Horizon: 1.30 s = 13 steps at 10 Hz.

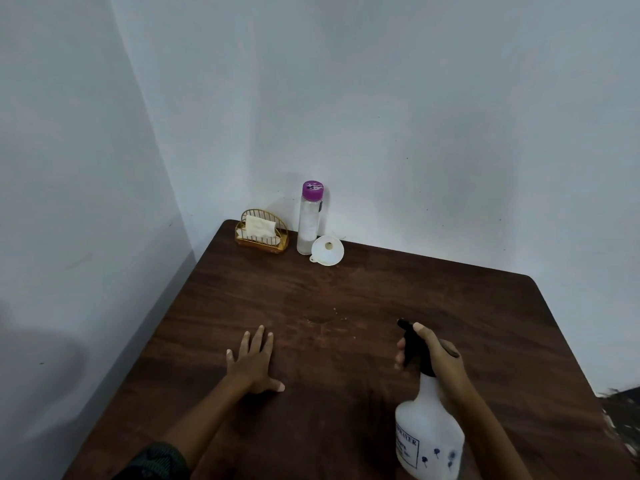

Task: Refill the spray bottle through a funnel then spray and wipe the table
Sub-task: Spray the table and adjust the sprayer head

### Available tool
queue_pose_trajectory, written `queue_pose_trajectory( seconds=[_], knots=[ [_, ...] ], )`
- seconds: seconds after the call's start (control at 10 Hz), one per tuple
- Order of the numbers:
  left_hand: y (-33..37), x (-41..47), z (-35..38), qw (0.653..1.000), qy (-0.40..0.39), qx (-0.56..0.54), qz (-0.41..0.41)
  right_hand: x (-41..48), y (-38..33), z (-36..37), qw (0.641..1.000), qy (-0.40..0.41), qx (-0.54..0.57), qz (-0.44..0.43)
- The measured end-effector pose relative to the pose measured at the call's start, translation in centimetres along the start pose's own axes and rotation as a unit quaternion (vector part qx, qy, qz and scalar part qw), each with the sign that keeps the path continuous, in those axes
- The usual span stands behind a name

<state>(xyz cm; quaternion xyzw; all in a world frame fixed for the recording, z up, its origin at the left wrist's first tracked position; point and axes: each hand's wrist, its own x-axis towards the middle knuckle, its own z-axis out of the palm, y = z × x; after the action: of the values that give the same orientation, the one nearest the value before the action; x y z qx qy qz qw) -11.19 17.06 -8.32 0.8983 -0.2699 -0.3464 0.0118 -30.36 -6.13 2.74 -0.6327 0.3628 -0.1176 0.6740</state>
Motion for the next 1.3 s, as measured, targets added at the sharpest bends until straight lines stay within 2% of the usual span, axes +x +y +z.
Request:
queue_pose_trajectory(
  seconds=[0.1, 0.2, 0.3, 0.4, 0.5, 0.6, 0.7, 0.8, 1.0, 1.1, 1.2, 1.3],
  knots=[
    [-0.2, -0.1, 0.1, 1.0, 0.001, -0.002, 0.001, 0.4, 0.1, 0.4, 0.998, 0.058, -0.015, -0.01],
    [-0.1, 0.0, 0.0, 1.0, -0.001, -0.002, 0.0, 0.3, 0.1, 0.0, 1.0, 0.017, 0.007, -0.013],
    [-0.1, -0.1, 0.0, 1.0, -0.002, -0.001, -0.001, -0.2, -0.2, -0.3, 0.995, -0.079, 0.053, -0.011],
    [-0.1, -0.1, 0.1, 1.0, 0.0, -0.004, 0.0, -0.1, -0.2, -0.6, 0.989, -0.126, 0.066, -0.034],
    [-0.1, -0.1, 0.1, 1.0, -0.001, -0.004, 0.001, 0.2, -0.6, -0.7, 0.984, -0.076, 0.151, -0.061],
    [-0.1, -0.2, 0.2, 1.0, 0.0, -0.002, 0.002, 1.1, -1.1, -1.2, 0.973, 0.065, 0.206, -0.087],
    [-0.1, -0.2, 0.2, 1.0, -0.004, 0.0, 0.0, 1.2, -0.8, 0.2, 0.97, 0.082, 0.224, -0.043],
    [-0.3, -0.1, 0.3, 1.0, -0.002, -0.005, 0.004, 1.0, -0.3, 1.3, 0.956, 0.003, 0.292, 0.038],
    [-0.3, -0.2, 0.4, 1.0, -0.001, -0.006, 0.006, 3.3, -1.1, -3.9, 0.868, 0.104, 0.486, -0.014],
    [-0.3, -0.1, 0.4, 1.0, -0.001, -0.005, 0.005, 3.3, -1.0, -2.4, 0.872, 0.079, 0.482, 0.011],
    [-0.3, -0.1, 0.4, 1.0, -0.002, -0.004, 0.006, 2.7, -0.5, 1.1, 0.89, 0.037, 0.451, 0.059],
    [-0.3, -0.1, 0.4, 1.0, 0.001, -0.005, 0.006, 2.5, -0.4, 1.7, 0.914, 0.009, 0.397, 0.084]
  ],
)
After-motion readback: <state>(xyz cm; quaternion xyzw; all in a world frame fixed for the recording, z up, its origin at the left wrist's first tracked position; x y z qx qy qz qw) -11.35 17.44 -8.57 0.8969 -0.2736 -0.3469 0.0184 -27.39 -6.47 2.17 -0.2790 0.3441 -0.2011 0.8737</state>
